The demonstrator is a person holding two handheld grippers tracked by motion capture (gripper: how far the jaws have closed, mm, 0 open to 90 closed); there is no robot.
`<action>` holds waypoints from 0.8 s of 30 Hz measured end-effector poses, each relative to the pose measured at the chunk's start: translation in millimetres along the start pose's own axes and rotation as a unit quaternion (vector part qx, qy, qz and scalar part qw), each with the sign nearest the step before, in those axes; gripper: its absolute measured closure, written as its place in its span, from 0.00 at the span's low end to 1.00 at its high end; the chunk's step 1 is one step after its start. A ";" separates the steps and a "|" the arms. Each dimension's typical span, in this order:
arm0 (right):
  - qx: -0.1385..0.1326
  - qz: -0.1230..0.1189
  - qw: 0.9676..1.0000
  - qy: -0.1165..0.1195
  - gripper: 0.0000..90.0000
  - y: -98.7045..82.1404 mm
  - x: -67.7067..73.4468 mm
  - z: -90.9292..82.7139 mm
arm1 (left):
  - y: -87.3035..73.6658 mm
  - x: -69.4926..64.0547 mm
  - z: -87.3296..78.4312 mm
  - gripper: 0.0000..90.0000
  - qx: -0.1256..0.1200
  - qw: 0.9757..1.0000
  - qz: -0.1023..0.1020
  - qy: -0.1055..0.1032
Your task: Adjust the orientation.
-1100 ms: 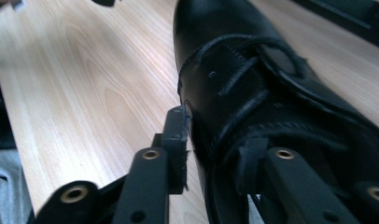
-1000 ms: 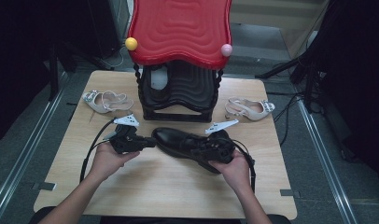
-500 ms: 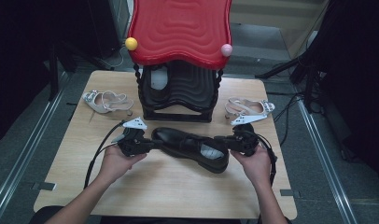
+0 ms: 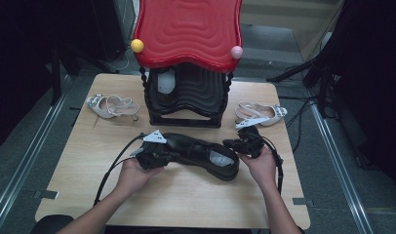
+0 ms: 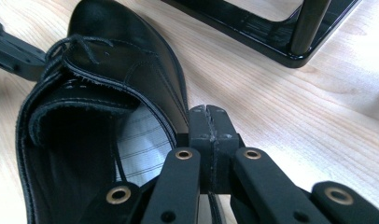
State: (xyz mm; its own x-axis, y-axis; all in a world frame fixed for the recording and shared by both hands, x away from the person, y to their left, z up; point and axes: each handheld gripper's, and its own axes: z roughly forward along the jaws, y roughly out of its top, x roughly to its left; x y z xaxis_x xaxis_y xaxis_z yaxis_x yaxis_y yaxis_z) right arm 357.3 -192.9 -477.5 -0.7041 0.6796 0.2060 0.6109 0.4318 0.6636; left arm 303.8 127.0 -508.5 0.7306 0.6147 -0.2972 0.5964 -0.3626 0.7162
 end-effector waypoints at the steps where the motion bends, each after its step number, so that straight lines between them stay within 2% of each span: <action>1: 0.005 0.005 1.000 0.005 1.00 0.0 0.2 0.0 | -0.3 0.1 1.7 0.99 -0.002 1.000 -0.004 -0.001; 4: 0.007 0.011 1.000 0.016 1.00 -0.6 1.9 1.0 | -1.4 -0.4 6.4 0.99 0.003 1.000 -0.004 -0.003; 8: 0.001 0.001 1.000 -0.003 1.00 -2.9 8.5 -0.2 | -1.5 -0.1 8.2 0.99 0.003 1.000 -0.006 -0.007; 13: -0.001 0.013 1.000 0.003 1.00 -7.5 12.3 -2.1 | -1.0 2.8 9.0 0.99 -0.001 1.000 -0.016 -0.009; 24: -0.006 0.019 1.000 -0.013 1.00 -18.2 27.3 -7.9 | 4.1 -0.6 10.7 0.98 0.005 1.000 -0.008 -0.019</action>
State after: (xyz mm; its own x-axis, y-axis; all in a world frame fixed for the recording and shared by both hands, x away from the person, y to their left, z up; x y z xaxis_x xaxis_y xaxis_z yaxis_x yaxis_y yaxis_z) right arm 324.1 -186.8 -478.4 -0.6708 0.7107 0.2121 0.6326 0.3990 0.6637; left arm 309.4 117.7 -512.1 0.7326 0.5938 -0.3327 0.6118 -0.3604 0.7041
